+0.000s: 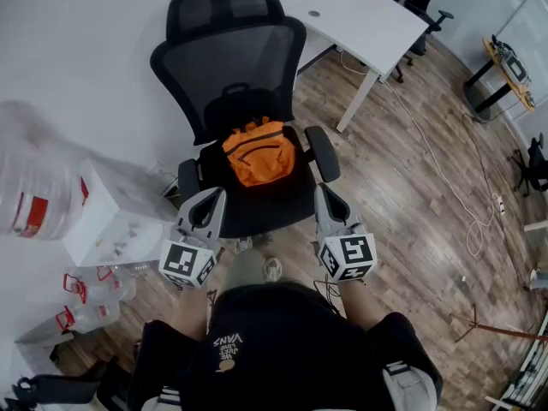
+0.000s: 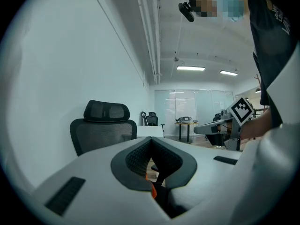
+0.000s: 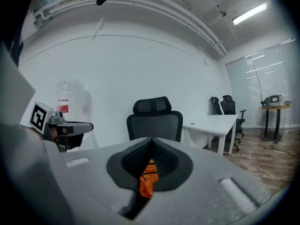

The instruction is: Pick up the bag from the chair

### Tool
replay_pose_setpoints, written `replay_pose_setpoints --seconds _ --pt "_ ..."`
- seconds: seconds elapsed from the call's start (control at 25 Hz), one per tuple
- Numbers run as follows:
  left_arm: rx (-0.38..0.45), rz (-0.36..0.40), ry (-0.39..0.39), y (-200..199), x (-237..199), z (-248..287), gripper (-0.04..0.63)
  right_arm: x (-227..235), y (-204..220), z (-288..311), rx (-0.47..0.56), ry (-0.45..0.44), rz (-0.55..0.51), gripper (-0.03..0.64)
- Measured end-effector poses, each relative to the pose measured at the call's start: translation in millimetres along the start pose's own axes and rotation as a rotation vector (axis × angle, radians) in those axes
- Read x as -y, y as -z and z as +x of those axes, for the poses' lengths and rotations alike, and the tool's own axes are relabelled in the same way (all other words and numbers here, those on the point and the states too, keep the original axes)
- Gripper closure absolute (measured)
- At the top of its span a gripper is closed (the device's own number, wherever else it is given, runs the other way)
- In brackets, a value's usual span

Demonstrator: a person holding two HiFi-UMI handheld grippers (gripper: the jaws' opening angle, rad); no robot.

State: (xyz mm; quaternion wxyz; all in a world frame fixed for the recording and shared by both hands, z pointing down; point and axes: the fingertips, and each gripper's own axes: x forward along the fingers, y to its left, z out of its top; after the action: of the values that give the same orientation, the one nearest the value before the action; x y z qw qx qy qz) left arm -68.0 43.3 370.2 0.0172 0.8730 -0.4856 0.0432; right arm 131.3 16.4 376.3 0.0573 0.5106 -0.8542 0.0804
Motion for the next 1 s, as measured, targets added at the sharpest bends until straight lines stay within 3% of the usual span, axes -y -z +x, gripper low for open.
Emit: replay_pose_setpoints --seconds 1.0 --pt "-0.036 -0.018 0.034 14 -85 78 0.589 16 -17 118 -0.007 0.014 -0.005 0.618"
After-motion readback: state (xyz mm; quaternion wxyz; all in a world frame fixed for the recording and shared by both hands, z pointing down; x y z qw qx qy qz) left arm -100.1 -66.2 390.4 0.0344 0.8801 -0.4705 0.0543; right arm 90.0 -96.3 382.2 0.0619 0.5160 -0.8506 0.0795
